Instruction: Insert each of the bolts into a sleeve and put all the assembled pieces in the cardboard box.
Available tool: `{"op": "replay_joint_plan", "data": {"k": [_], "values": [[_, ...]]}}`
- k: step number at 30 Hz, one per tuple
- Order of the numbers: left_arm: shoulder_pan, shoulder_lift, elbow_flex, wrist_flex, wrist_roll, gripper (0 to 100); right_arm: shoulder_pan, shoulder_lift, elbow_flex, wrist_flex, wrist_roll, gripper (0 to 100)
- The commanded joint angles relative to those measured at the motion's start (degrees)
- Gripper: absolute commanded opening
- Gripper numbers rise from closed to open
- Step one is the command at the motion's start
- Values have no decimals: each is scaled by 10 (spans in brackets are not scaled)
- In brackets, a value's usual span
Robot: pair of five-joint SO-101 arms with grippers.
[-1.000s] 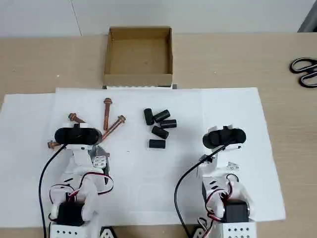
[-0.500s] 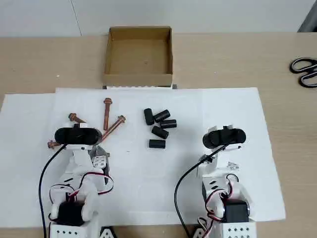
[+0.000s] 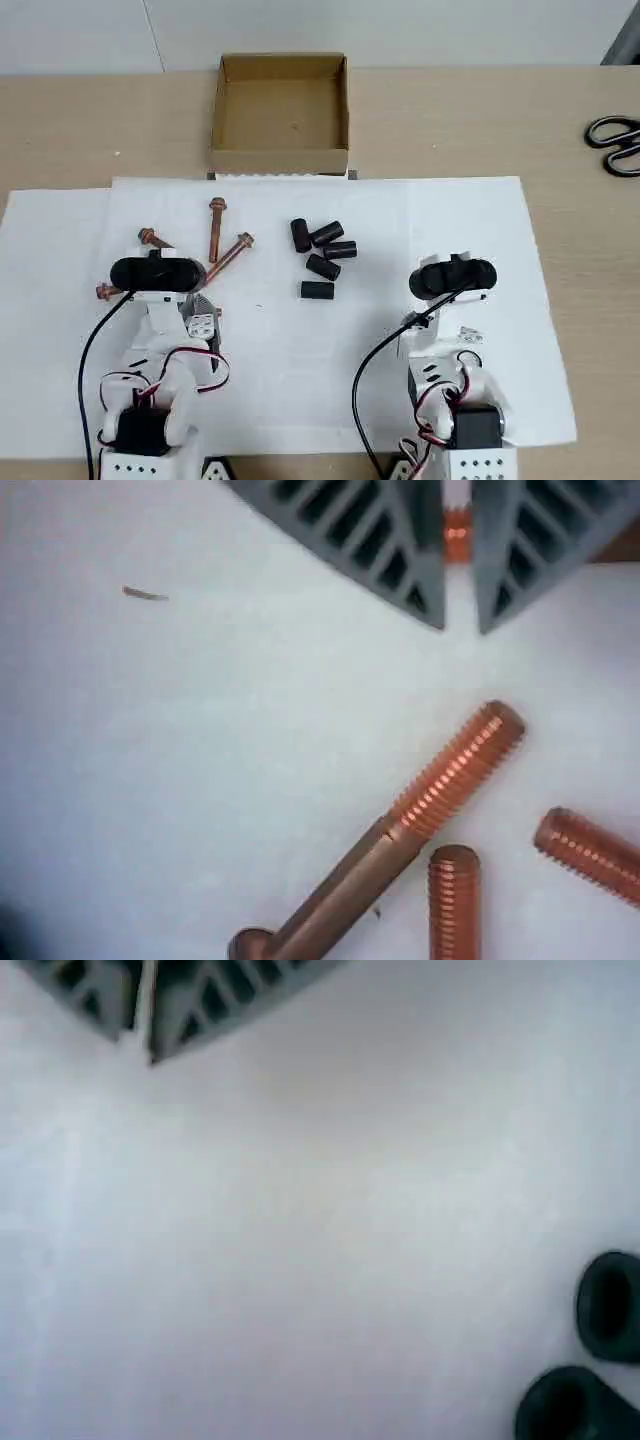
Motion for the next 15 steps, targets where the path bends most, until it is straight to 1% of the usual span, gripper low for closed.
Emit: {"op": "replay_joint_plan", "data": {"k": [1, 15], "values": [[-1, -5, -3, -12, -2, 6, -2, -7, -5, 1, -5, 4], [-1, -5, -3, -12, -2, 6, -6, -7, -5, 1, -6, 4]]}}
